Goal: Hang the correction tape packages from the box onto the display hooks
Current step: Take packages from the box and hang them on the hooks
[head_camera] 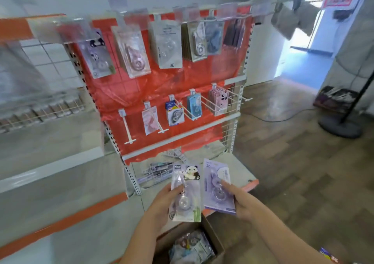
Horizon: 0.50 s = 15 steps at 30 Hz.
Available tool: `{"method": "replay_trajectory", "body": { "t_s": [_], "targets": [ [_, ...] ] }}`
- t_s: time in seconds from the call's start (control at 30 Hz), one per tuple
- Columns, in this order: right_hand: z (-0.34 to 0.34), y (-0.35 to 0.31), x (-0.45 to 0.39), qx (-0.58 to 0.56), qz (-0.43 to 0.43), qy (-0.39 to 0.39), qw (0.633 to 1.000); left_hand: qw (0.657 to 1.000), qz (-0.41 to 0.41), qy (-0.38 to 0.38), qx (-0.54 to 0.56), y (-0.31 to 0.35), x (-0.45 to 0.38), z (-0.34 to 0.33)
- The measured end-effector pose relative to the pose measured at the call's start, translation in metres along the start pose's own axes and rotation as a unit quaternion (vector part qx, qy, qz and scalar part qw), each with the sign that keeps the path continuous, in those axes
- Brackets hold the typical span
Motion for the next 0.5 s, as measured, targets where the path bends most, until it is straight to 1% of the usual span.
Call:
{"method": "replay_trajectory", "body": {
  "t_s": [0.07, 0.13, 0.23, 0.5],
  "targets": [
    [-0.003, -0.003, 0.007, 0.036, 0.014, 0.000, 0.999, 1.000, -0.015, -0.003, -0.004, 0.009, 0.007, -0.006],
    [-0.007, -0.010, 0.010, 0.054, 0.025, -0.016, 0.998, 1.000, -0.027, -0.001, -0.010, 0.013, 0.011, -0.008],
    [-0.010, -0.030, 0.009, 0.093, 0.046, -0.027, 0.994, 0.999, -0.049, 0.003, 0.003, 0.028, 0.015, -0.011],
    [-0.062, -0.124, 0.005, 0.159, 0.129, -0.152, 0.967, 0.982, -0.181, 0.039, 0.038, 0.112, 0.025, -0.027]
  ]
}}
Point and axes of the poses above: each hand's wrist, its own x-axis away from the middle knuckle, its own z-axis out of the back of the hand, y = z × x, the point moved 7 cm from there along -x, towards the middle knuckle, and after that the axes turned 5 degrees about -y, right-handed, at the moved point
